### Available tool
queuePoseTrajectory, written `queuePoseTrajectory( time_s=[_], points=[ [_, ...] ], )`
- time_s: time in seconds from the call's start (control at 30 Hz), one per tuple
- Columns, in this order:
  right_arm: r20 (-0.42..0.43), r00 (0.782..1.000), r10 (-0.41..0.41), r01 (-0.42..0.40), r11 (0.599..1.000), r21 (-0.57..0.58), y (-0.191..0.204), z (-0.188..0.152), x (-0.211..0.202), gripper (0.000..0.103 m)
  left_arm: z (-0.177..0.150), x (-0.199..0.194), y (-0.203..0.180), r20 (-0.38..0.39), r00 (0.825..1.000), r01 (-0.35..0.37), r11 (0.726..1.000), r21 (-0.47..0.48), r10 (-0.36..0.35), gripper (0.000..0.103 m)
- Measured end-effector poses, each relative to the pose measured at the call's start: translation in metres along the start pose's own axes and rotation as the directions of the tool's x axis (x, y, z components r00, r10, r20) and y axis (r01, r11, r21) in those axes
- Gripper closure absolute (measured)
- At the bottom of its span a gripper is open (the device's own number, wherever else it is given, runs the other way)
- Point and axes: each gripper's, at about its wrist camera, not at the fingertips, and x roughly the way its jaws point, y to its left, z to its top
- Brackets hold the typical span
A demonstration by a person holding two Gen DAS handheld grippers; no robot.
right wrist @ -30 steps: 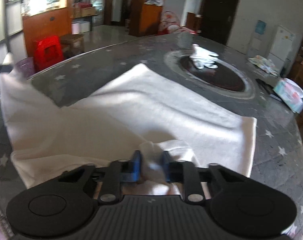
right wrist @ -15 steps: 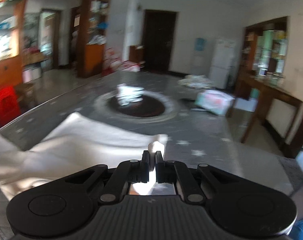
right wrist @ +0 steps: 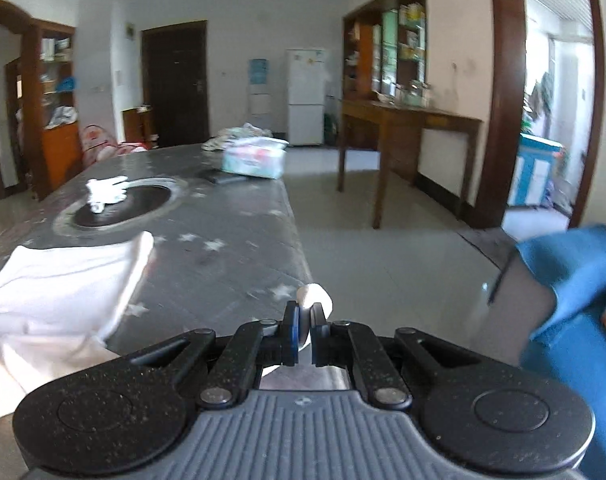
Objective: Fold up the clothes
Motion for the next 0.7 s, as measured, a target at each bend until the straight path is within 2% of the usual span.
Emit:
queuePoseTrajectory(
  time_s=[0.13, 0.27, 0.4, 0.53, 0.7],
  points=[
    [-0.011, 0.999, -0.032, 0.032, 0.999, 0.032, -0.015, -0.011, 0.006, 0.099, 0.004, 0.003, -0.002, -0.005, 1.000, -0.028, 0.999, 0.021, 0.028, 0.100],
    [-0.068, 0.996, -0.058, 0.062, 0.996, 0.071, -0.028, -0.029, 0.020, 0.099, 0.004, 0.003, -0.003, -0.022, 0.999, -0.034, 0.999, 0.042, 0.035, 0.099],
    [-0.122, 0.991, -0.050, 0.061, 0.994, 0.091, -0.035, -0.046, 0.034, 0.097, 0.005, 0.003, -0.003, -0.038, 0.998, -0.039, 0.997, 0.063, 0.042, 0.097],
    [-0.120, 0.992, -0.049, 0.061, 0.993, 0.099, -0.041, -0.044, 0.028, 0.082, 0.005, 0.003, -0.003, -0.054, 0.997, -0.045, 0.995, 0.084, 0.049, 0.091],
    [-0.094, 0.995, -0.043, 0.048, 0.997, 0.055, -0.038, -0.035, 0.015, 0.081, 0.005, -0.004, -0.002, -0.062, 0.996, -0.052, 0.992, 0.112, 0.059, 0.076]
  ],
)
